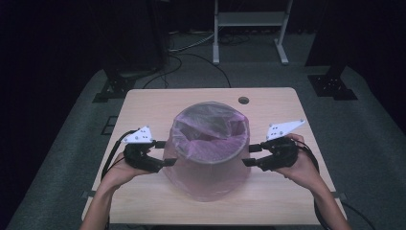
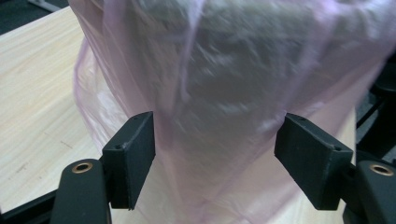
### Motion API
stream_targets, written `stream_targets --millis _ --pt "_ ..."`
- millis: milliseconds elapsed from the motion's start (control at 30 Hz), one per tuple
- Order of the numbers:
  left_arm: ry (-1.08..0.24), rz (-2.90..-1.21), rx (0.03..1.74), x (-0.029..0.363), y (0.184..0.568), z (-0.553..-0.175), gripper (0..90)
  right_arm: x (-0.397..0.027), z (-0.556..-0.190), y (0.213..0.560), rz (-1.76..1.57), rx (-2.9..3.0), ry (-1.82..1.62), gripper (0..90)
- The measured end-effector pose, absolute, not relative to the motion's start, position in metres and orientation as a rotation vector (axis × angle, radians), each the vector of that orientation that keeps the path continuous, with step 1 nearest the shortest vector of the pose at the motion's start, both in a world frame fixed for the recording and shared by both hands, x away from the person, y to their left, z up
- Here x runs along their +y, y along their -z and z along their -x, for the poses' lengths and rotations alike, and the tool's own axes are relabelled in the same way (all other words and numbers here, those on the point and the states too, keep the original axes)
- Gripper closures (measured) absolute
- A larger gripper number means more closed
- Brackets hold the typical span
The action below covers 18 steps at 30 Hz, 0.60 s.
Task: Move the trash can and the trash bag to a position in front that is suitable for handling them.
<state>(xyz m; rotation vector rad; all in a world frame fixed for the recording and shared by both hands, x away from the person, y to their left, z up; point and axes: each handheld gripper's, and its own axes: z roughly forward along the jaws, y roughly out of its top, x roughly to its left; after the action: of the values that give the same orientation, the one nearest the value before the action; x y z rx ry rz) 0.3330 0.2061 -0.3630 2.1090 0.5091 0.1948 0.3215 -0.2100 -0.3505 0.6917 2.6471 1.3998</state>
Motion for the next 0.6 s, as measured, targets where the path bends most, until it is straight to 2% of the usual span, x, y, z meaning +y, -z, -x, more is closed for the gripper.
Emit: stream_targets --millis 67,100,133,233,267,600 --pt "-0.186 -2.120 0.475 0.203 0.364 -0.336 44.0 -0.205 -0.324 0.352 -0.689 2.644 -1.368 57.7" --pt "-0.184 -2.110 0.456 0.203 0.365 -0.337 52.8 -0.203 -0.324 0.352 -0.693 2.646 -1.351 62.8" --pt "-0.181 -2.106 0.446 0.202 0.365 -0.337 63.3 -0.200 -0.325 0.353 -0.690 2.655 -1.334 73.2" --pt "-0.185 -2.111 0.401 0.200 0.368 -0.336 87.2 -0.196 -0.325 0.355 -0.678 2.677 -1.311 90.0" --pt "-0.181 -2.113 0.399 0.200 0.368 -0.336 89.8 -0.195 -0.325 0.356 -0.679 2.687 -1.309 90.0" --pt "-0.137 -2.122 0.442 0.206 0.391 -0.336 90.0 -0.194 -0.324 0.371 -0.688 2.755 -1.247 90.0"
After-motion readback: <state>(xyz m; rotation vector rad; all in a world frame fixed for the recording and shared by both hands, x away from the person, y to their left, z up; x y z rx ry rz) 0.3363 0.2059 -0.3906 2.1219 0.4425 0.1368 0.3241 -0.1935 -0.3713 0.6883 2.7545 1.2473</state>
